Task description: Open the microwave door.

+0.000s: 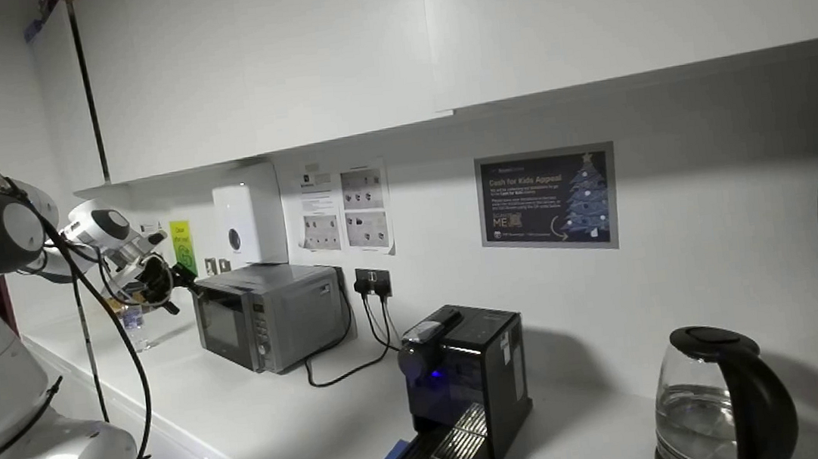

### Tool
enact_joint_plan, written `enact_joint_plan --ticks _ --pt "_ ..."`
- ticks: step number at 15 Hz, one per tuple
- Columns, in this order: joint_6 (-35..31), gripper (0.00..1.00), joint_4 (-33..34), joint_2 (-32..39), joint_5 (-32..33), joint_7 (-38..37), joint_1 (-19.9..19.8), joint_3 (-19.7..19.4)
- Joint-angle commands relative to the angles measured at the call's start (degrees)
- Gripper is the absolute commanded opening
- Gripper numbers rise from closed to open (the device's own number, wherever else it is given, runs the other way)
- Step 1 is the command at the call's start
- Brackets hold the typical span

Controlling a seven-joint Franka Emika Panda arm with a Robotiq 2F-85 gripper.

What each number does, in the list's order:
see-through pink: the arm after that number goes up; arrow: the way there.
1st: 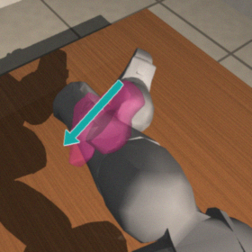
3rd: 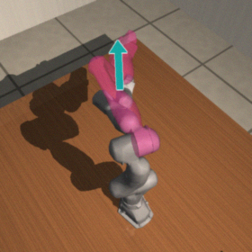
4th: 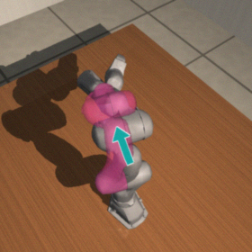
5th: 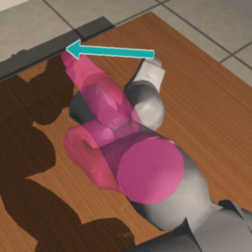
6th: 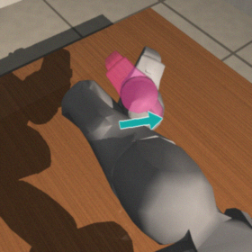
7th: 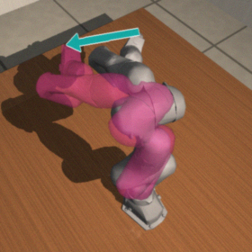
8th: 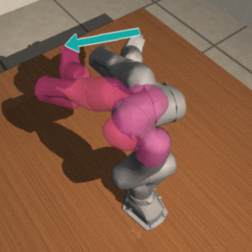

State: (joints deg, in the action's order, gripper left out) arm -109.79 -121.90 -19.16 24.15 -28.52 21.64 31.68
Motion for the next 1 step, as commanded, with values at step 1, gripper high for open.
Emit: enact_joint_plan --ticks 1 --pt "0.09 1.00 0.20 0.07 -0.21 0.17 -0.69 0.61"
